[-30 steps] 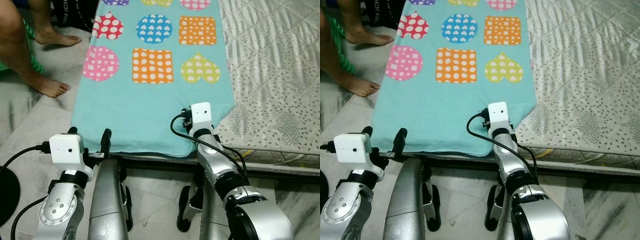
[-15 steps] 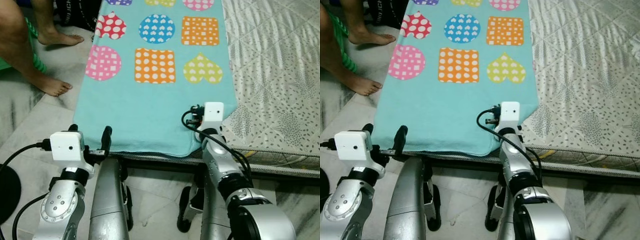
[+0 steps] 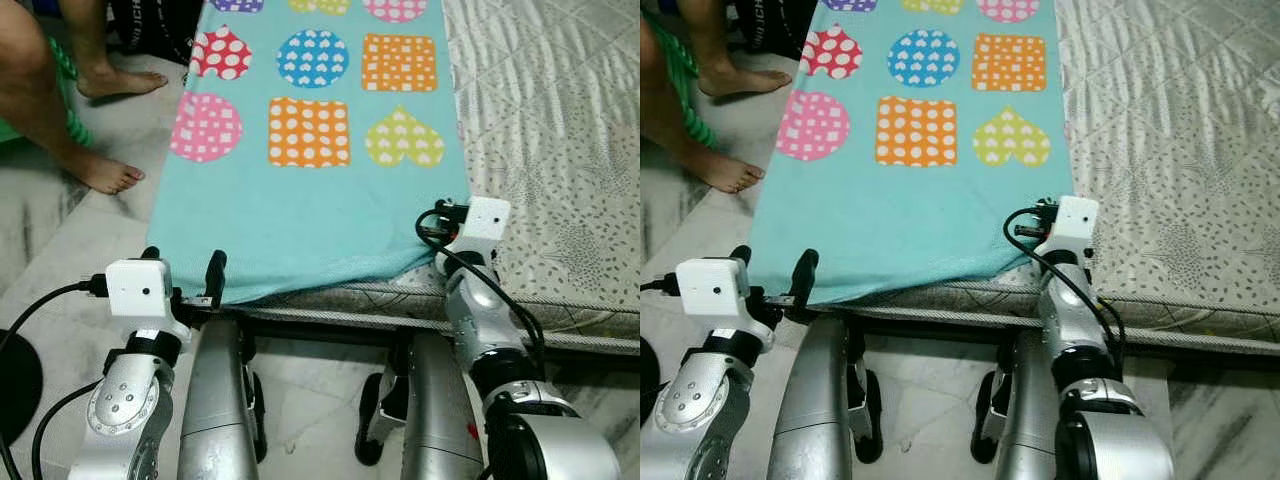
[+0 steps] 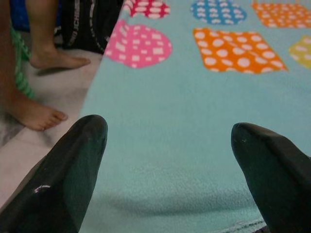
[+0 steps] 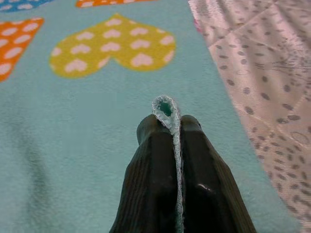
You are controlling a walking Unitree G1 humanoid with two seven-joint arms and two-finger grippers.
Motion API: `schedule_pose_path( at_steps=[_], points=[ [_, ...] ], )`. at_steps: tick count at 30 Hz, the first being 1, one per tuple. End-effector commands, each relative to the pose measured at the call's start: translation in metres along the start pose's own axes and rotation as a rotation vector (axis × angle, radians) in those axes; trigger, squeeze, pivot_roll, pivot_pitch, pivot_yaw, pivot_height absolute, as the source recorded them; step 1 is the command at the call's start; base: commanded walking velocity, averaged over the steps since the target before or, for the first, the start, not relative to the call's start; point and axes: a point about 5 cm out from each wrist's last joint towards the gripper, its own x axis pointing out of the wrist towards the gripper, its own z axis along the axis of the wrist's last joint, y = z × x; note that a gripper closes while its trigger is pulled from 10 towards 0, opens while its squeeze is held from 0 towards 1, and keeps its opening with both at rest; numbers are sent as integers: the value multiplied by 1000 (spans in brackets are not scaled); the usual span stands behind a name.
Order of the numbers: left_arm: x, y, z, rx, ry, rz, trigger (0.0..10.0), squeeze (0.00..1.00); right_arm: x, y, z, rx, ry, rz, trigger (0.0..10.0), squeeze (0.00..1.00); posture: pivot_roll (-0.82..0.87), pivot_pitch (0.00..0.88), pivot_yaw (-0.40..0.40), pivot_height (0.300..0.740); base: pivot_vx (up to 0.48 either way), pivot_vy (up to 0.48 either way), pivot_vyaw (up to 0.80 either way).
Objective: Clean up the room
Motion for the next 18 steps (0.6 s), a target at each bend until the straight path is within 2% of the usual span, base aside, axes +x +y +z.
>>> schedule_pose_path(
  at_steps=[1, 9, 18],
  points=[
    [-4, 4, -7, 6, 30, 1, 10000, 0, -8, -9, -11, -6, 37, -21, 0, 0, 258, 347, 6, 549, 0, 0, 0],
    [-3, 4, -7, 6, 26, -3, 10000, 0, -25, -25, -21, -50, 55, -29, 0, 0, 252, 345, 8, 549, 0, 0, 0],
    [-2, 6, -8, 6, 28, -8, 10000, 0, -39, -39, -19, -85, 57, -28, 0, 0, 232, 339, 15, 549, 0, 0, 0]
  ],
)
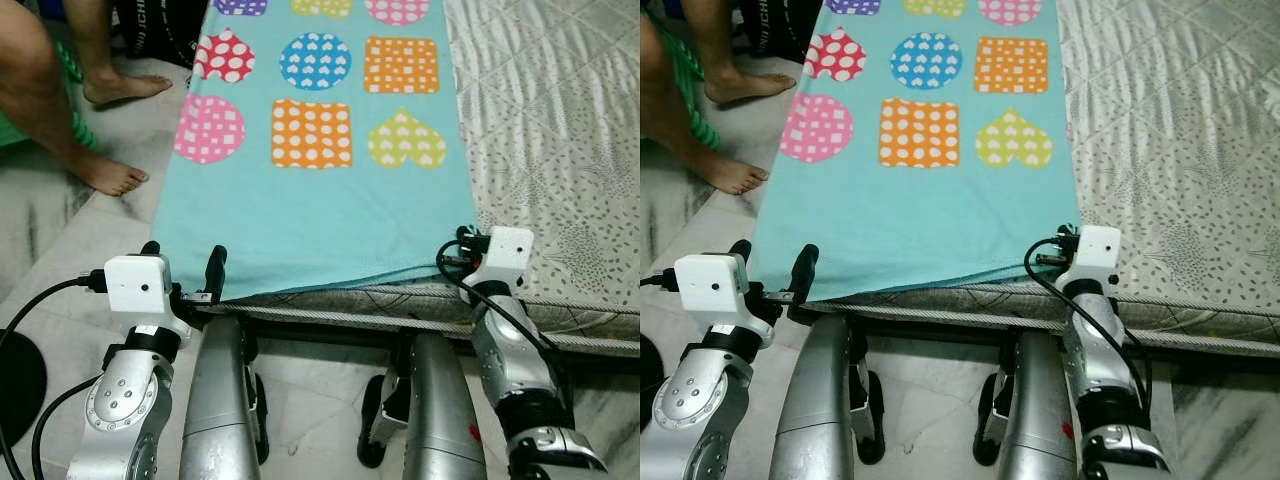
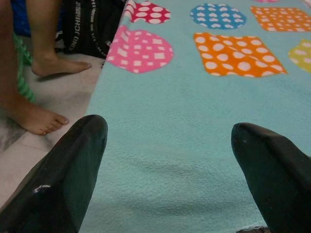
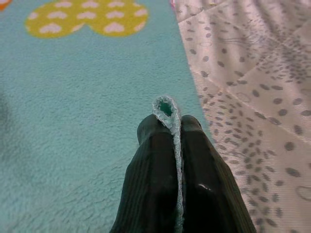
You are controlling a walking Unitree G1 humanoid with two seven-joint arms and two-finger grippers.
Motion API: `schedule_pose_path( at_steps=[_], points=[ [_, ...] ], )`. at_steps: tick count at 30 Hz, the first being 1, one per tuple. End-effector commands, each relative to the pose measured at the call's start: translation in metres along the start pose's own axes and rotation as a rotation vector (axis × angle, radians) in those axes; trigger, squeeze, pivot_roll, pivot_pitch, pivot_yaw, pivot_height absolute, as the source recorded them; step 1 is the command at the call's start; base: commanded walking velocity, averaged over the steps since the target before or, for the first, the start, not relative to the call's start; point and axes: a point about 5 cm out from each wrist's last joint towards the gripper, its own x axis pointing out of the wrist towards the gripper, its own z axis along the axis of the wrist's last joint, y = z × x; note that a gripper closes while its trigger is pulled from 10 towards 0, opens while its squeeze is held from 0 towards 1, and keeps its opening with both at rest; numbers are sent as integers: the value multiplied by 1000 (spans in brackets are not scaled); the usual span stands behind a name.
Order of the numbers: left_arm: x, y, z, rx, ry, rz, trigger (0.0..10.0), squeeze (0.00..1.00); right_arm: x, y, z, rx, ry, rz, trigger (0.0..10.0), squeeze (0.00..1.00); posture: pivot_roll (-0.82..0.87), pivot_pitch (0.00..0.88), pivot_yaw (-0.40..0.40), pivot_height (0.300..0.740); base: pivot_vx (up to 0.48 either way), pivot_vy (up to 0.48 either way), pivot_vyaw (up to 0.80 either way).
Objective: Clean up the room
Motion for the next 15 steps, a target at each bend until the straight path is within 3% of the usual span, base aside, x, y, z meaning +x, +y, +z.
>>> schedule_pose_path(
  at_steps=[1, 8, 14, 15],
  points=[
    [-3, 3, -7, 3, 29, 3, 10000, 0, -9, -8, -7, -13, 32, -13, 0, 0, 232, 339, 15, 549, 0, 0, 0],
    [1, 0, -7, -4, 24, -19, 10000, 0, -33, -22, -14, -48, 65, -29, 0, 0, 210, 333, 27, 549, 0, 0, 0],
    [3, -1, -8, -6, 24, -28, 10000, 0, -43, -26, -15, -61, 88, -36, 0, 0, 197, 328, 28, 549, 0, 0, 0],
    [4, -1, -8, -7, 23, -31, 10000, 0, -45, -26, -15, -66, 97, -38, 941, 0, 195, 327, 27, 549, 0, 0, 0]
  ],
)
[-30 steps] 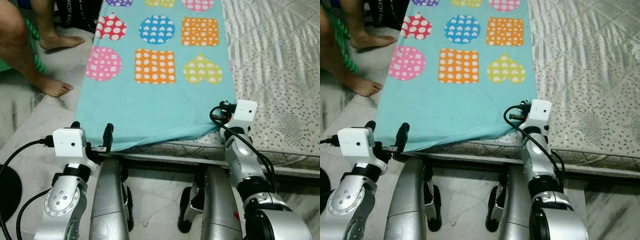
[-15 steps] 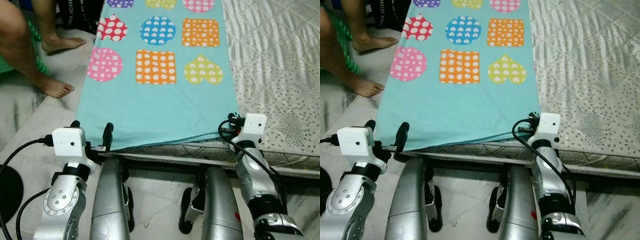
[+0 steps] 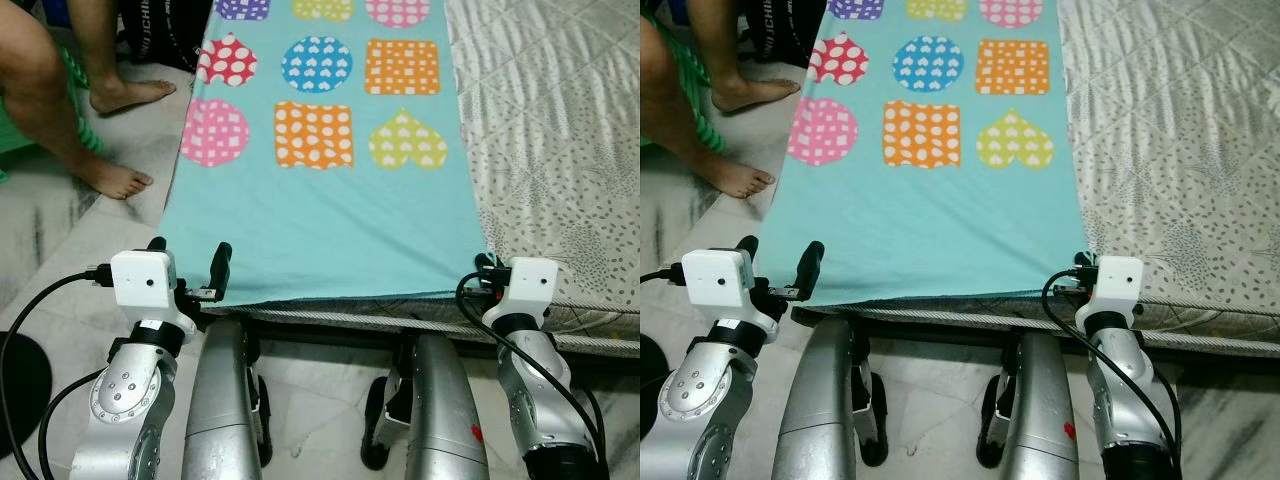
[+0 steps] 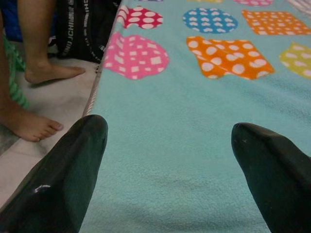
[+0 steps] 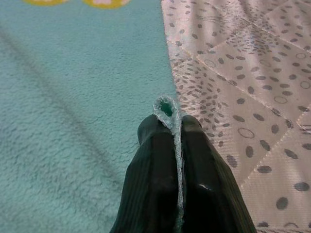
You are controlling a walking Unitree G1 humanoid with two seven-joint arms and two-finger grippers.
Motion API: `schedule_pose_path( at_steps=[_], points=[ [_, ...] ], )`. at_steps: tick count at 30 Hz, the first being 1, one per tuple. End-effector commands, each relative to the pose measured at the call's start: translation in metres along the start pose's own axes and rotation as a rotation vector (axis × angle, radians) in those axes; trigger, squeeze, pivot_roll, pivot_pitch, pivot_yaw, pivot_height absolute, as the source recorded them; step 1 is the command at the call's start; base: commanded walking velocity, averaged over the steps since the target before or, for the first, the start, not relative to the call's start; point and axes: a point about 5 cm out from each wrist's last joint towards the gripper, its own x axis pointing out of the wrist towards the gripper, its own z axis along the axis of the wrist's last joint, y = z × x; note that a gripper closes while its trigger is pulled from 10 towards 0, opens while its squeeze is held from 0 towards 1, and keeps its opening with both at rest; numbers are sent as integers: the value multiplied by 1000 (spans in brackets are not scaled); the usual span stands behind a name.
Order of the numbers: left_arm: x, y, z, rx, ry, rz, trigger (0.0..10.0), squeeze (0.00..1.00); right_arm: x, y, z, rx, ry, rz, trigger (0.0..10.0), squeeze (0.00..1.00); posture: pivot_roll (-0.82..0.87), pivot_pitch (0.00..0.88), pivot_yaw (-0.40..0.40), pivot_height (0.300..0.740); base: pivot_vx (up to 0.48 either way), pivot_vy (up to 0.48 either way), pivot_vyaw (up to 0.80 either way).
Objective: Clean up the room
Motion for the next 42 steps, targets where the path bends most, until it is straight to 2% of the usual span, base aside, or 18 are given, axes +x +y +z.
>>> schedule_pose_path(
  at_steps=[1, 2, 3, 4, 7, 8, 9, 16, 27, 31, 36, 42],
  points=[
    [-3, 1, -7, 1, 27, -2, 10000, 0, -8, -5, -8, -10, 47, -22, 941, 0, 195, 327, 27, 549, 0, 0, 0],
    [-3, 1, -7, 1, 26, -2, 10000, 0, -9, -5, -8, -11, 50, -22, 3412, 0, 195, 323, 25, 549, 0, 0, 0],
    [-2, 0, -7, 0, 26, -3, 10000, 0, -9, -5, -9, -12, 53, -23, 4667, 0, 195, 323, 25, 549, 0, 0, 0],
    [-2, 0, -7, 0, 26, -3, 10000, 0, -9, -5, -9, -14, 57, -22, 10000, 0, 193, 319, 24, 549, 0, 0, 0],
    [-1, 0, -7, -1, 24, -5, 10000, 0, -12, -4, -11, -28, 76, -14, 10000, 0, 192, 316, 22, 549, 0, 0, 0],
    [-1, 0, -8, -2, 23, -5, 10000, 0, -13, -3, -12, -29, 82, -8, 10000, 67, 191, 311, 19, 549, 0, 0, 0],
    [-1, 0, -8, -2, 23, -6, 10000, 0, -14, -3, -12, -32, 85, -6, 10000, 1000, 191, 311, 19, 549, 0, 0, 0],
    [0, -1, -8, -5, 17, -7, 10000, 0, -20, -6, -15, -50, 104, 4, 10000, 1000, 181, 302, 10, 549, 0, 0, 0],
    [4, -3, -9, -13, 9, -13, 10000, 0, -39, -22, -25, -96, 165, 5, 10000, 1000, 156, 298, 5, 549, 0, 0, 0],
    [4, -5, -10, -17, 8, -16, 10000, 0, -44, -18, -25, -86, 177, 27, 10000, 1000, 152, 298, 5, 549, 0, 0, 0],
    [6, -5, -11, -17, 7, -18, 10000, 0, -41, -14, -20, -86, 162, 63, 10000, 1000, 148, 298, 5, 549, 0, 0, 0],
    [6, -4, -11, -17, 3, -12, 10000, 0, -26, -10, 5, -42, 86, 61, 10000, 1000, 141, 298, 4, 549, 0, 0, 0]
  ],
)
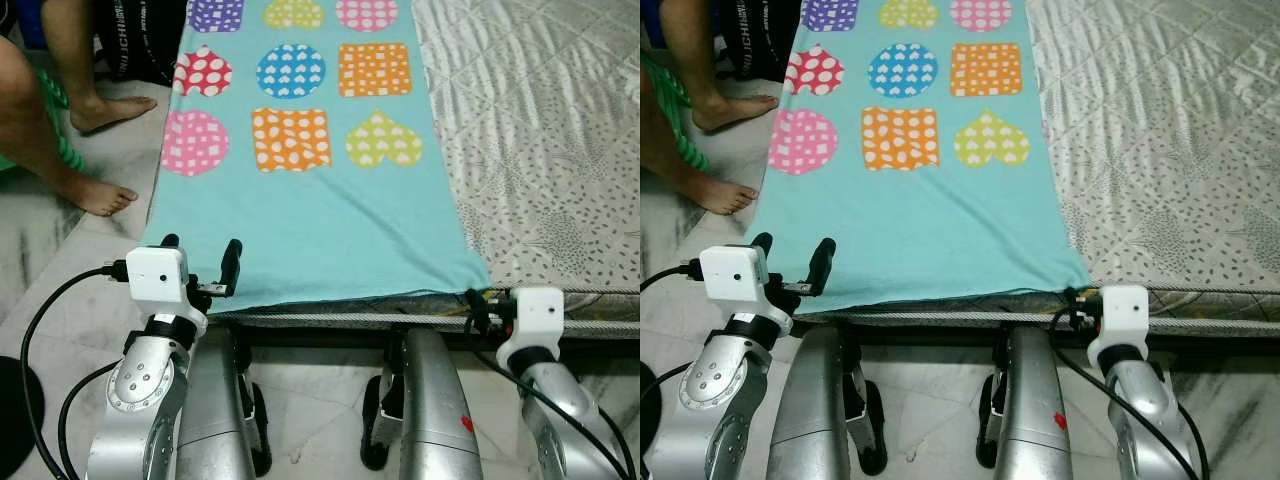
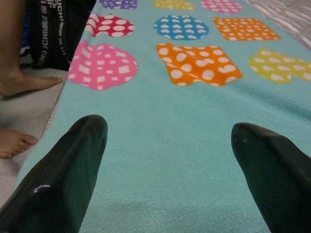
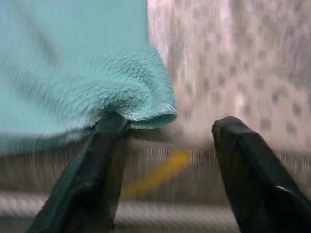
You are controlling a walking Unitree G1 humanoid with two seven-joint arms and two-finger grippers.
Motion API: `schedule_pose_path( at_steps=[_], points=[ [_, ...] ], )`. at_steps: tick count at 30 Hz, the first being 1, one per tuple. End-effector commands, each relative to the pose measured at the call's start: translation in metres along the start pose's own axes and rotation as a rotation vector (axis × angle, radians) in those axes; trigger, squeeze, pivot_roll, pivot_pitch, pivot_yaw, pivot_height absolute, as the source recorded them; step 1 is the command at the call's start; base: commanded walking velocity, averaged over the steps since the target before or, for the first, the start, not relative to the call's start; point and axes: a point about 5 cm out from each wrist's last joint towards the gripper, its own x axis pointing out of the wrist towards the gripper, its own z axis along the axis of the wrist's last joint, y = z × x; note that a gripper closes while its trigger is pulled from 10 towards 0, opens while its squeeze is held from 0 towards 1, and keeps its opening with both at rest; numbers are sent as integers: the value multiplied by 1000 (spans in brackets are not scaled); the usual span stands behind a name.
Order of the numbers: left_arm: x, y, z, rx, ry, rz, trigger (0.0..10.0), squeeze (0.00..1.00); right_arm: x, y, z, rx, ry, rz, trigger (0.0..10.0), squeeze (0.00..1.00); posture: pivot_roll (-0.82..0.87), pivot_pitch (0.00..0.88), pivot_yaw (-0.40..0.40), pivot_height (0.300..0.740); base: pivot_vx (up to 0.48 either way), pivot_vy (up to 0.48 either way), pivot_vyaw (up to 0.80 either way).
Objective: Clean up the room
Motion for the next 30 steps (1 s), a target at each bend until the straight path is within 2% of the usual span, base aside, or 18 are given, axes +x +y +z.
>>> schedule_pose_path(
  at_steps=[1, 29, 30],
  points=[
    [-4, 3, -5, 4, 21, 7, 10000, 0, -2, -2, 4, 15, -13, -11, 10000, 969, 141, 298, 4, 549, 0, 0, 0],
    [-4, 3, -5, 4, 21, 7, 10000, 0, -2, -2, 4, 15, -13, -11, 10000, 969, 141, 298, 4, 549, 0, 0, 0],
    [-3, 3, -5, 3, 19, 7, 10000, 0, 1, -1, 9, 15, -27, -9, 10000, 953, 141, 298, 4, 549, 0, 0, 0]
  ],
)
